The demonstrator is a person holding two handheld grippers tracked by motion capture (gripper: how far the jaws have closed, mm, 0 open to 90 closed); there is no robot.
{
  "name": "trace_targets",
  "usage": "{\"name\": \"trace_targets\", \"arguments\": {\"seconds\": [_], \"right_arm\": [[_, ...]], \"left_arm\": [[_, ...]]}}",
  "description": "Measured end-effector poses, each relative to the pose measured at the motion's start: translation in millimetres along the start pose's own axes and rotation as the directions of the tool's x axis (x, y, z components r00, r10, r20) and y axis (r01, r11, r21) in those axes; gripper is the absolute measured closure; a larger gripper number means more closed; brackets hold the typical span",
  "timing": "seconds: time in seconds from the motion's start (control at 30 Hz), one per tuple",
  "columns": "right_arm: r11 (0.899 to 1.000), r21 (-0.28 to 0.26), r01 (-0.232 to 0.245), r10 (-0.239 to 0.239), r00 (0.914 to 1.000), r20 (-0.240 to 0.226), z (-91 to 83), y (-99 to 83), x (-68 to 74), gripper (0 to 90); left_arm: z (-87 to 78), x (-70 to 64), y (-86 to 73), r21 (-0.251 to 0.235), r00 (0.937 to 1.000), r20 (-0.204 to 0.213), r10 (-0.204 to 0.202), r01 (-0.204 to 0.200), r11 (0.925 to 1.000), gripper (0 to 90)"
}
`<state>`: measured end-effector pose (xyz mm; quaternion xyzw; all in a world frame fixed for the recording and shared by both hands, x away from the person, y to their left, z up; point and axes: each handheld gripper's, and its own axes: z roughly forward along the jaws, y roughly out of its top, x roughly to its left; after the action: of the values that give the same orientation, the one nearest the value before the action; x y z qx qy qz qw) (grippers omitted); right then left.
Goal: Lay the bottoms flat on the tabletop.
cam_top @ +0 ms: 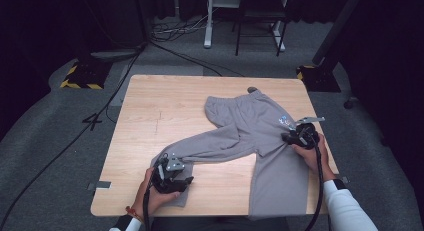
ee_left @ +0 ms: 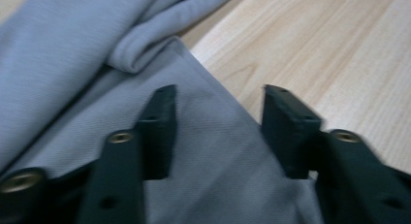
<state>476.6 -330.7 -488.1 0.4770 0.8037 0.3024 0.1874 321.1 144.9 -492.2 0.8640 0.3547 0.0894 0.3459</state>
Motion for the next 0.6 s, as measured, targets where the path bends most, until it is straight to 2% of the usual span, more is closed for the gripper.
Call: {"name": "trace_targets", "arguments": {"seconds": [0.03,0.1,0.2,0.3,0.33,0.37,0.43,0.47,0.5,0.53,0.57,0.6], "right_arm": [[1.0,0.001,0.005,-0.005,1.0,0.0,0.1,0.1,0.6,51.1],[1.0,-0.002,0.012,-0.012,0.9999,-0.01,0.4,0.0,1.8,50.2],[1.0,-0.003,0.017,-0.017,0.9998,-0.014,0.9,0.4,3.4,49.7],[1.0,-0.008,0.027,-0.028,0.9991,-0.031,1.6,0.3,7.2,48.8],[0.999,-0.01,0.031,-0.031,0.999,-0.033,1.9,0.6,9.8,48.8],[0.999,-0.01,0.039,-0.039,0.9984,-0.041,2.2,1.0,12.4,48.7],[0.998,-0.004,0.062,-0.062,0.9964,-0.057,2.8,2.5,19.1,47.6],[0.997,-0.003,0.072,-0.072,0.9951,-0.067,3.2,3.2,22.7,46.9],[0.997,-0.001,0.08,-0.08,0.994,-0.074,3.6,4.0,26.6,45.5],[0.996,0.001,0.092,-0.092,0.9923,-0.084,4.1,4.7,30.1,45.0],[0.995,0.003,0.101,-0.1,0.9908,-0.091,4.4,5.4,34.1,44.3],[0.994,0.005,0.113,-0.112,0.9897,-0.089,4.4,6.2,38.2,43.9]], "left_arm": [[-0.1,-1.5,-0.3,-0.001,1.0,0.008,-0.005,0.005,1.0,58.5],[-0.1,-5.0,-1.2,-0.001,0.9986,0.053,-0.001,0.001,1.0,68.2],[1.4,-18.8,-1.3,0.013,0.9881,0.15,0.036,-0.038,0.9992,74.4],[4.3,-41.7,0.3,0.034,0.9639,0.248,0.097,-0.109,0.9935,75.5],[5.0,-49.2,1.1,0.044,0.9534,0.278,0.117,-0.134,0.99,75.2],[5.6,-57.3,1.8,0.049,0.9407,0.309,0.141,-0.164,0.9853,74.2],[5.1,-72.6,4.0,0.057,0.9165,0.34,0.21,-0.243,0.9683,67.4],[4.2,-77.9,5.6,0.045,0.9086,0.349,0.229,-0.26,0.9645,62.5],[3.0,-80.2,8.0,0.028,0.9057,0.353,0.234,-0.261,0.9651,59.5],[2.2,-80.3,10.9,0.02,0.9112,0.341,0.231,-0.252,0.9674,57.7],[2.3,-78.4,14.0,0.014,0.9224,0.315,0.224,-0.241,0.9705,53.6],[2.5,-74.1,17.3,0.011,0.9366,0.282,0.209,-0.221,0.9753,48.2]]}}
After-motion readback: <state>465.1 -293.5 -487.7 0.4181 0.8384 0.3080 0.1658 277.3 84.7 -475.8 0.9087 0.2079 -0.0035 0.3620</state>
